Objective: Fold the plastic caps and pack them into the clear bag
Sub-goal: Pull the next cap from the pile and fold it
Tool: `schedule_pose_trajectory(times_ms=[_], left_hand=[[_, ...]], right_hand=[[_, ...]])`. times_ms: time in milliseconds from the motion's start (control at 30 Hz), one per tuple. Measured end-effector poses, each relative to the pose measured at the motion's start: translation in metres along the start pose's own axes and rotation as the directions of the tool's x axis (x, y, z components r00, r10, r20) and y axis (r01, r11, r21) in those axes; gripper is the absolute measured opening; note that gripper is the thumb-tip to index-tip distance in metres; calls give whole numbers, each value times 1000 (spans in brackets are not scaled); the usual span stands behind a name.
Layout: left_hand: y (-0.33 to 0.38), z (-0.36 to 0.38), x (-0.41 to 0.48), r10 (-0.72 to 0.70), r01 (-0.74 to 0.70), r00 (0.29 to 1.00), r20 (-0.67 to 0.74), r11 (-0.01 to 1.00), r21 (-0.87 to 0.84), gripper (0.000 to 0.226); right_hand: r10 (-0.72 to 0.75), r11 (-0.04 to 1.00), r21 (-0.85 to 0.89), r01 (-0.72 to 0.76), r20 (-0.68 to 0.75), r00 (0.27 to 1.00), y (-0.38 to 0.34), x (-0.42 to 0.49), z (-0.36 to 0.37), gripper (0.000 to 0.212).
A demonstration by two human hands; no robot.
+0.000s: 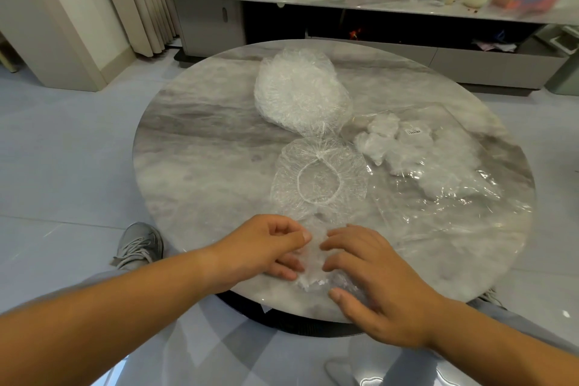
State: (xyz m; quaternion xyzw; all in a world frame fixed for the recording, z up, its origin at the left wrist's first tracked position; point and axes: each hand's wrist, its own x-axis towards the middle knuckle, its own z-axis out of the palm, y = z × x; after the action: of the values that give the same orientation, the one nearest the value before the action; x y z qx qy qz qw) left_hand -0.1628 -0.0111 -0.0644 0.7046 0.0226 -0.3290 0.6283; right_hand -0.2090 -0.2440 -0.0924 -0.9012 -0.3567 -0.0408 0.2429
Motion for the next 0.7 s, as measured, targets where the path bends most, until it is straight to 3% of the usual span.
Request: schedule_pose_trajectory(times_ms=[100,233,433,500,567,700], left_hand=[[0,0,0,-20,20,1000,12,1000,4,20],[4,-1,0,-33,28,996,82,998,58,29],[5,-9,7,-5,-6,995,96,993,114,28],[5,-10,12,98,-98,995,11,968,230,20],[7,-11,18,218,-183,975,-33,882,434,23],[20,-3,28,177,-140,984,7,749,648,33]], right_hand=[[-38,999,-25,36,-79,996,-2,-2,-4,33],[-107,991,-77,110,45,993,-9,0,0,50],[-99,985,-137,109,76,992,-6,-8,7,36],[-110,982,-148,119,65,992,-6,-10,8,34],[-116,983,-131,125,72,991,-6,-12,9,34],[-125,988,-79,135,113,986,-5,-18,7,37]])
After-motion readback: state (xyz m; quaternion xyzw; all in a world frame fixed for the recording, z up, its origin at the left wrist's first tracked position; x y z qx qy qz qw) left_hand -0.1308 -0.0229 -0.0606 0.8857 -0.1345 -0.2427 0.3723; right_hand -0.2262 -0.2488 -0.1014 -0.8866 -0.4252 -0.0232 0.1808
